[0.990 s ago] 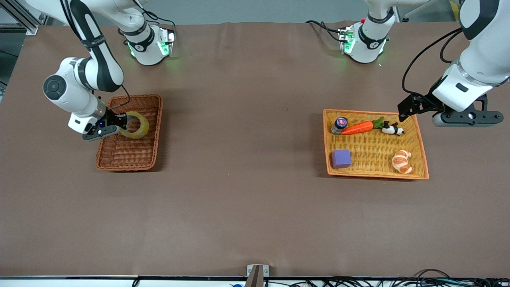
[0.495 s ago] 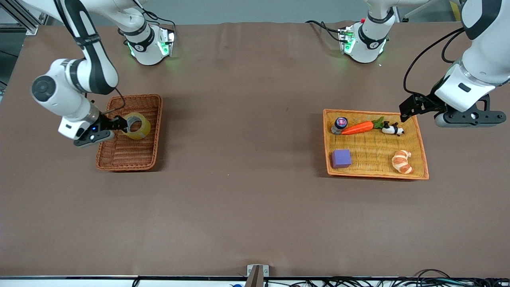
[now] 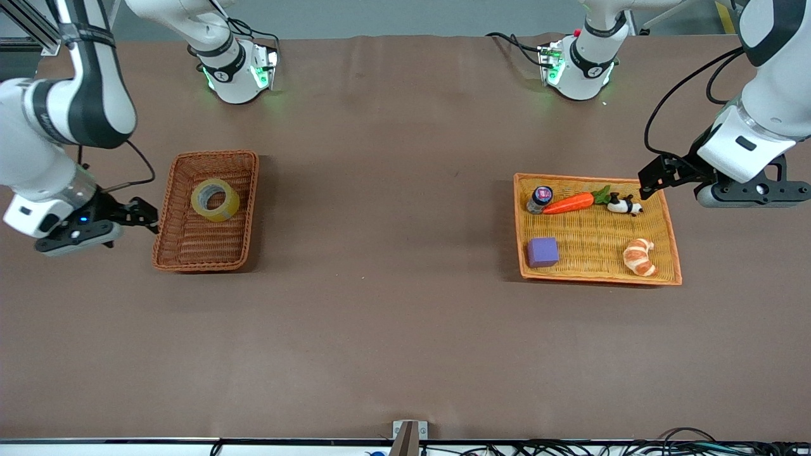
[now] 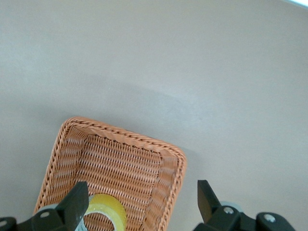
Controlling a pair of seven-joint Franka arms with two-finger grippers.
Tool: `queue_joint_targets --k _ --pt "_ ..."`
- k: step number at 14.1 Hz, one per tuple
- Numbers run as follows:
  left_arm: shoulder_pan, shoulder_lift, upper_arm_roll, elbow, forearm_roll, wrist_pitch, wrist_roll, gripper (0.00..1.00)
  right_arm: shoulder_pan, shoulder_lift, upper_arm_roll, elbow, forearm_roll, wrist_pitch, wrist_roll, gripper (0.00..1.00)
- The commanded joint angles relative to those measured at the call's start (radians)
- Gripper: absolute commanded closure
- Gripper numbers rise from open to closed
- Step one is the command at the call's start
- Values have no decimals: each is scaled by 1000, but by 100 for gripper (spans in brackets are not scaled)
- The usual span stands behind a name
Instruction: Move tape to another basket
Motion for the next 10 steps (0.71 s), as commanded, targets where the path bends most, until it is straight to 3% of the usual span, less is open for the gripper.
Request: queue_joint_targets --k 1,6,10 --pt "4 11 -4 25 13 -18 -5 0 -63 1 52 175 -16 -191 15 0" --pt "7 12 -1 29 13 -16 -6 0 -55 -6 61 453 -27 -572 243 0" --pt "4 20 -1 28 16 -16 -6 0 -41 -53 67 510 -24 -684 403 0"
